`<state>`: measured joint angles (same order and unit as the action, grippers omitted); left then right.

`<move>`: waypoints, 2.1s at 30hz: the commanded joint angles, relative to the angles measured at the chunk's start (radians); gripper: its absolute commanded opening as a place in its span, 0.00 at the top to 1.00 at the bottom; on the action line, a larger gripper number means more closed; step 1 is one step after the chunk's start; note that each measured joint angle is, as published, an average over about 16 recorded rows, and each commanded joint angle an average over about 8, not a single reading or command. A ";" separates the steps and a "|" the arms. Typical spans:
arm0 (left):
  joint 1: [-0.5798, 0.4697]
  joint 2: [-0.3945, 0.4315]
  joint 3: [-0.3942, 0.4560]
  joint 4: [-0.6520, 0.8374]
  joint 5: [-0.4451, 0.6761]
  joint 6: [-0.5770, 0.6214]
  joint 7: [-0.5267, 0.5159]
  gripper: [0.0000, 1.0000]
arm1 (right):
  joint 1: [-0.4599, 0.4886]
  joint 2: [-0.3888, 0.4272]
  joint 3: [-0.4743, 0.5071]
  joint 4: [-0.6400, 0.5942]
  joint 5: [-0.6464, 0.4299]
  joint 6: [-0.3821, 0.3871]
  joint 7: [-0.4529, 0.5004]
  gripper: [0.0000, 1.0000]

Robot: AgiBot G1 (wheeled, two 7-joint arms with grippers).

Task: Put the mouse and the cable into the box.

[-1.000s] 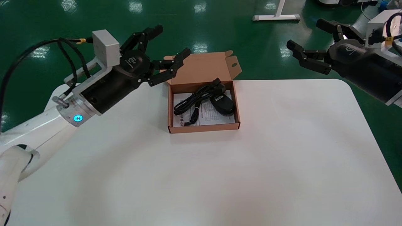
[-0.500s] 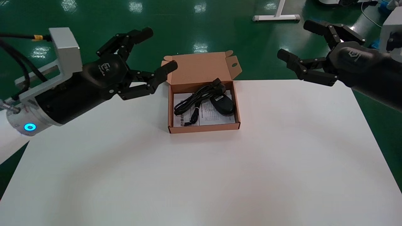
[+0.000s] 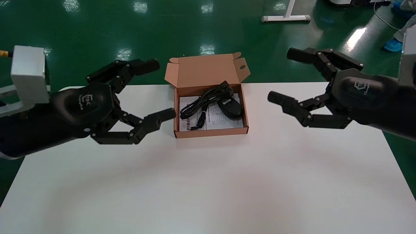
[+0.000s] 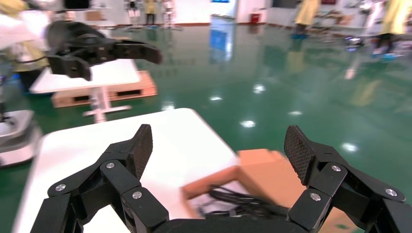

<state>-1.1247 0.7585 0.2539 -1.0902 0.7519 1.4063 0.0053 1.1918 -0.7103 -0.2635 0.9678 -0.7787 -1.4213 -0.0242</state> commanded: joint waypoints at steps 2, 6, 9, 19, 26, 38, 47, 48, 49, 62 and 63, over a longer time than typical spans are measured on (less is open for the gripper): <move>0.013 -0.037 0.007 -0.049 -0.005 0.023 -0.049 0.00 | -0.025 0.021 -0.003 0.067 0.010 -0.016 0.045 0.00; 0.030 -0.087 0.015 -0.115 -0.013 0.053 -0.114 0.00 | -0.058 0.049 -0.008 0.157 0.024 -0.037 0.105 0.00; 0.041 -0.121 0.021 -0.159 -0.018 0.073 -0.158 0.00 | -0.083 0.070 -0.011 0.223 0.034 -0.053 0.150 0.00; 0.054 -0.161 0.028 -0.214 -0.024 0.099 -0.201 0.00 | -0.132 0.112 -0.018 0.359 0.055 -0.085 0.229 0.00; 0.053 -0.155 0.028 -0.205 -0.024 0.095 -0.197 0.00 | -0.127 0.107 -0.018 0.342 0.055 -0.081 0.221 0.00; 0.052 -0.150 0.027 -0.198 -0.023 0.091 -0.195 0.00 | -0.120 0.101 -0.017 0.322 0.050 -0.076 0.213 0.00; 0.051 -0.149 0.026 -0.195 -0.023 0.090 -0.194 0.00 | -0.118 0.099 -0.016 0.316 0.049 -0.075 0.211 0.00; 0.051 -0.149 0.026 -0.195 -0.023 0.090 -0.194 0.00 | -0.118 0.099 -0.016 0.316 0.049 -0.074 0.210 0.00; 0.051 -0.149 0.026 -0.195 -0.023 0.090 -0.194 0.00 | -0.117 0.099 -0.016 0.315 0.049 -0.074 0.210 0.00; 0.050 -0.148 0.026 -0.194 -0.022 0.089 -0.193 0.00 | -0.116 0.098 -0.016 0.312 0.048 -0.073 0.209 0.00; 0.050 -0.148 0.026 -0.194 -0.022 0.089 -0.193 0.00 | -0.116 0.098 -0.016 0.312 0.048 -0.073 0.209 0.00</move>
<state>-1.0744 0.6107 0.2797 -1.2844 0.7301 1.4957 -0.1877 1.0754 -0.6121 -0.2793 1.2802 -0.7309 -1.4943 0.1847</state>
